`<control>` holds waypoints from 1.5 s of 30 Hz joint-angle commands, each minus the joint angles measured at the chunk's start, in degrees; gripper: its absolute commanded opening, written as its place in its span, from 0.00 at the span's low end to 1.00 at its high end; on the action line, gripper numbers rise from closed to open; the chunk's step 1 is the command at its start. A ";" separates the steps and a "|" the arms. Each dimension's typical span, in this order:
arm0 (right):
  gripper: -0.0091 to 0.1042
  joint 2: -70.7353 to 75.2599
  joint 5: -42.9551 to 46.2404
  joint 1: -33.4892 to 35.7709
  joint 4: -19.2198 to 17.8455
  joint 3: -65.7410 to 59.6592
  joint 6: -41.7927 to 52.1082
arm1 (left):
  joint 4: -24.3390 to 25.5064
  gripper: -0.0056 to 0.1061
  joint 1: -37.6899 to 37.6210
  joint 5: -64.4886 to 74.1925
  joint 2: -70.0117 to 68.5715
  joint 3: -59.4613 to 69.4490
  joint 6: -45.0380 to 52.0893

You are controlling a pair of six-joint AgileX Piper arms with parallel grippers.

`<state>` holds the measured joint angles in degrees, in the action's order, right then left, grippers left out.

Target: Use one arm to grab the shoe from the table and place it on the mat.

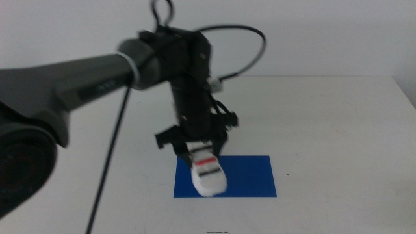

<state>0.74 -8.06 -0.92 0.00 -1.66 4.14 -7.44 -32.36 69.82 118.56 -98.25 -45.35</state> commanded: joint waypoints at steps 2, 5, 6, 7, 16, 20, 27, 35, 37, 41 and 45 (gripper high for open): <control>0.91 1.11 4.33 0.09 -0.51 1.06 0.25 | -0.49 0.05 -2.51 0.22 -1.93 -2.47 -2.29; 0.91 1.11 4.33 0.09 -0.51 1.06 0.25 | -0.54 0.08 -3.53 2.39 0.10 -5.36 -2.17; 0.91 1.11 4.33 0.09 -0.51 1.06 0.25 | -0.17 0.08 -3.68 2.99 0.54 -6.53 -2.10; 0.91 1.11 4.33 0.09 -0.51 1.06 0.25 | 0.21 0.09 -3.89 3.54 1.14 -7.68 -1.89; 0.91 1.11 4.33 0.09 -0.51 1.06 0.25 | 0.27 0.09 -4.40 5.75 4.33 -13.72 21.24; 0.91 1.11 4.33 0.09 -0.51 1.06 0.25 | 0.42 0.09 -4.47 5.61 4.37 -13.72 42.68; 0.91 1.11 4.33 0.09 -0.51 1.06 0.25 | 1.46 0.09 -6.46 5.75 4.37 -13.61 74.30; 0.91 1.11 4.33 0.09 -0.51 1.06 0.25 | 0.92 0.08 -7.22 5.67 4.52 -13.61 90.37; 0.91 1.11 4.33 0.09 -0.51 1.06 0.25 | 1.02 0.08 -7.10 5.74 4.63 -13.61 92.90; 0.91 1.11 4.33 0.09 -0.51 1.06 0.25 | 0.21 0.08 -7.03 5.74 5.38 -13.61 97.22; 0.91 1.11 4.33 0.09 -0.51 1.06 0.25 | 0.27 0.08 -7.03 5.74 6.99 -13.61 98.67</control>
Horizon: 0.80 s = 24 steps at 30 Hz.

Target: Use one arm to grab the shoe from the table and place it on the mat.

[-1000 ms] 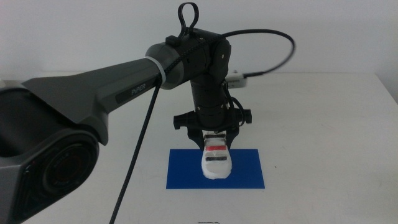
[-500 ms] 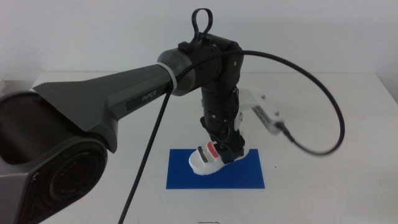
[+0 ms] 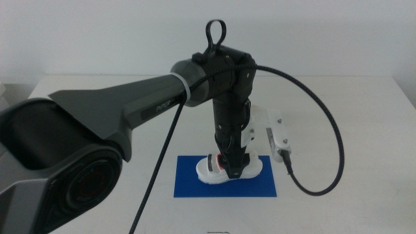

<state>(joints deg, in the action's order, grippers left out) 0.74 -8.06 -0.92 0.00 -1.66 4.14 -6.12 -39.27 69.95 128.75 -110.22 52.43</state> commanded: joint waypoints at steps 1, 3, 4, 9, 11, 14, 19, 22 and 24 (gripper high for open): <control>0.91 1.11 4.33 0.09 -0.51 1.06 0.25 | -1.05 0.08 -0.12 5.61 -2.85 -1.64 0.94; 0.91 1.11 4.33 0.09 -0.51 1.06 0.25 | -1.05 0.08 -0.12 5.65 -2.24 -1.64 1.34; 0.91 1.11 4.33 0.09 -0.51 1.06 0.25 | -1.11 0.08 -0.12 5.65 -2.09 -1.64 1.82; 0.91 1.11 4.33 0.09 -0.51 1.06 0.25 | -1.24 0.09 -0.12 5.65 -1.77 -1.64 3.73; 0.91 1.11 4.33 0.09 -0.51 1.06 0.25 | -1.25 0.13 -0.12 5.65 -1.77 -1.64 3.92; 0.91 1.11 4.33 0.09 -0.51 1.06 0.25 | -0.83 0.21 -0.12 5.65 -1.77 -1.64 3.92; 0.91 1.11 4.33 0.09 -0.51 1.06 0.25 | -0.65 0.76 -0.04 5.67 -1.77 -1.64 3.87; 0.91 1.11 4.33 0.09 -0.51 1.06 0.25 | -0.71 0.89 0.02 5.72 -2.19 -1.64 3.87; 0.91 1.11 4.33 0.09 -0.51 1.06 0.25 | -0.84 0.89 0.02 5.72 -3.25 -1.64 3.87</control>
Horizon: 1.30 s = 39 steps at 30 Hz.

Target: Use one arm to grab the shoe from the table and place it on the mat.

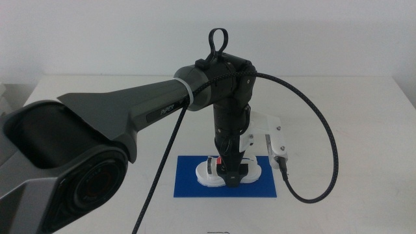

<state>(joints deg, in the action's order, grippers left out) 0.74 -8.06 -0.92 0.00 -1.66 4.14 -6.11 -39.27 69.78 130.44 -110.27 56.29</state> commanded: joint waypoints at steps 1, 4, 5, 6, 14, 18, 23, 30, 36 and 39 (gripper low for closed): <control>0.91 1.11 4.33 0.09 -0.51 1.06 0.25 | -0.98 0.89 0.02 5.89 -5.85 -1.58 0.01; 0.91 1.11 4.33 0.09 -0.51 1.06 0.25 | -0.43 0.89 0.02 5.89 -9.49 -1.58 -0.74; 0.91 1.11 4.33 0.09 -0.51 1.06 0.25 | -0.09 0.89 0.07 5.89 -11.14 -1.58 -1.55; 0.91 1.11 4.33 0.09 -0.51 1.06 0.25 | 0.27 0.89 0.07 5.83 -12.54 -1.58 -2.59; 0.91 1.11 4.33 0.09 -0.51 1.06 0.25 | 0.69 0.89 0.07 5.83 -28.89 -1.58 -3.89; 0.91 1.11 4.33 0.09 -0.51 1.06 0.25 | 4.41 0.89 0.07 5.83 -35.82 -1.58 -5.63; 0.91 1.11 4.33 0.09 -0.51 1.06 0.25 | 9.71 0.89 0.07 5.83 -43.97 -1.58 -21.22; 0.91 1.11 4.33 0.09 -0.51 1.06 0.25 | 18.63 0.89 2.19 5.64 -54.78 5.28 -39.51; 0.91 1.11 4.33 0.09 -0.51 1.06 0.25 | 9.74 0.89 16.08 -7.04 -69.61 25.95 -36.54; 0.91 1.11 4.33 0.09 -0.51 1.06 0.25 | 6.69 0.89 23.10 -17.98 -78.26 38.60 -34.40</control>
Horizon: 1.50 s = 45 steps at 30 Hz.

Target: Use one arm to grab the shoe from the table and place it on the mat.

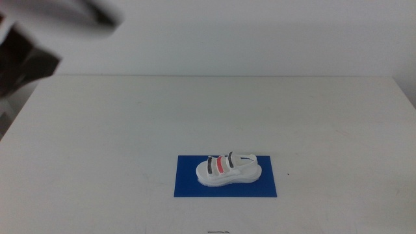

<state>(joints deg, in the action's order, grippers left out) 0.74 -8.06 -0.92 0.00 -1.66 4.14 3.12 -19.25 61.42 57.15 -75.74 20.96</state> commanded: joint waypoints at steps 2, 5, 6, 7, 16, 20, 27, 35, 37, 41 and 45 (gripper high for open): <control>0.91 1.11 4.33 0.09 -0.51 1.06 0.25 | -4.09 0.89 7.41 -16.72 -11.41 12.38 0.93; 0.91 1.11 4.33 0.09 -0.51 1.06 0.25 | -6.10 0.89 12.31 -27.97 -20.03 25.52 0.79; 0.91 1.11 4.33 0.09 -0.51 1.06 0.25 | -6.59 0.89 13.57 -31.28 -22.62 29.56 0.38; 0.91 1.11 4.33 0.09 -0.51 1.06 0.25 | -7.09 0.89 14.39 -33.77 -24.52 32.67 -0.27; 0.91 1.11 4.33 0.09 -0.51 1.06 0.25 | -12.86 0.89 18.34 -49.52 -43.84 57.77 -2.67; 0.91 1.11 4.33 0.09 -0.51 1.06 0.25 | -12.86 0.89 18.34 -50.55 -50.58 64.20 -2.67; 0.91 1.11 4.33 0.09 -0.51 1.06 0.25 | -12.86 0.89 18.34 -54.50 -54.95 70.14 -2.87; 0.91 1.11 4.33 0.09 -0.51 1.06 0.25 | -4.62 0.89 18.34 -57.51 -55.83 75.86 -15.24; 0.91 1.11 4.33 0.09 -0.51 1.06 0.25 | -1.57 0.89 18.34 -57.72 -57.23 76.56 -18.00; 0.91 1.11 4.33 0.09 -0.51 1.06 0.25 | 0.87 0.89 18.34 -57.16 -59.13 77.29 -20.96; 0.91 1.11 4.33 0.09 -0.51 1.06 0.25 | 0.74 0.89 18.34 -57.33 -59.11 77.29 -20.96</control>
<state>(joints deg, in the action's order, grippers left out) 0.74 -8.06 -0.92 0.00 -1.66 4.14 3.93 -0.91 8.68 -0.70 1.70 1.08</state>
